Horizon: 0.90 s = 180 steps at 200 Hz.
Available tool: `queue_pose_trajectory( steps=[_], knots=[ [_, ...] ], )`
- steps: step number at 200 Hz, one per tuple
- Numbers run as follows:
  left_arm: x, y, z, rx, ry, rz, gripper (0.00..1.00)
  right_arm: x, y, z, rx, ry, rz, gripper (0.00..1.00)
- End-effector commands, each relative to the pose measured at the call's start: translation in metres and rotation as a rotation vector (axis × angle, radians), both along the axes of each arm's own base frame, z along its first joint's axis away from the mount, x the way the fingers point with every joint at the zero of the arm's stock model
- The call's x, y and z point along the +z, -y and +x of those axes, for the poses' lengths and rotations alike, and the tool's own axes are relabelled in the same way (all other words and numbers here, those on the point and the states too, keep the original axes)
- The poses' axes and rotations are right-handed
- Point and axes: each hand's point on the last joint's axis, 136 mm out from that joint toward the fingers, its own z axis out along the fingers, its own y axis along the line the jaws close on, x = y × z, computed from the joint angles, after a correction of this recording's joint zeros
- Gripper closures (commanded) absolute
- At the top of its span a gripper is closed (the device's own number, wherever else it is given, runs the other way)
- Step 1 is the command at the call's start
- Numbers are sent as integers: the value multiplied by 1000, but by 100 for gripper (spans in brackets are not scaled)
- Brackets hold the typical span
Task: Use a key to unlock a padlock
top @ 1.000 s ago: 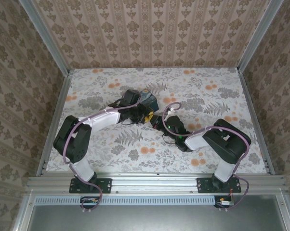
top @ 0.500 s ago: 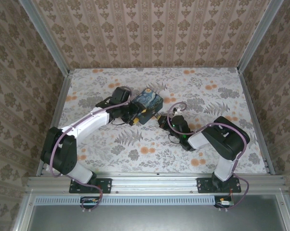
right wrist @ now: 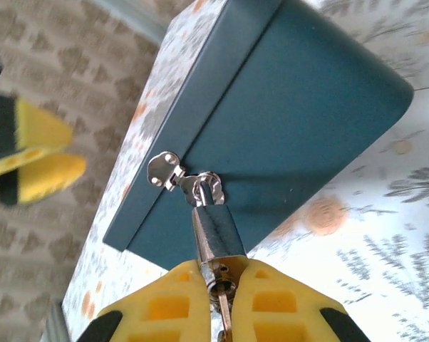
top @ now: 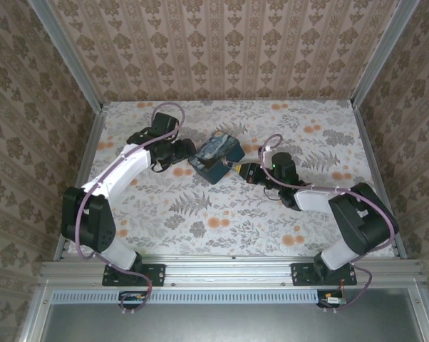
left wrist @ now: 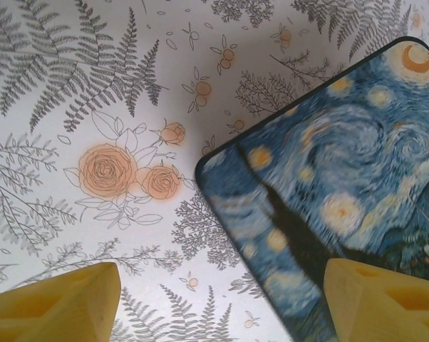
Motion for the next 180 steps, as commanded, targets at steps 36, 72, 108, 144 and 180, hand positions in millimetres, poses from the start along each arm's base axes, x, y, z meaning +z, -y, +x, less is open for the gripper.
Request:
queue_pose_trajectory(
  steps=[36, 72, 108, 144, 180],
  knots=[
    [18, 16, 7, -145, 21, -45, 24, 86, -9, -40, 314, 387, -131, 97],
    [25, 31, 3, -169, 20, -141, 23, 96, -9, -46, 384, 479, -207, 99],
    [29, 40, -4, -193, 26, -197, 24, 97, -6, -44, 406, 523, -232, 99],
    [67, 73, -18, -443, 195, -163, 33, 94, -5, -36, 394, 444, -222, 99],
    [52, 95, -32, -876, 435, 151, 38, 89, -4, -28, 338, 300, -180, 99]
  ],
)
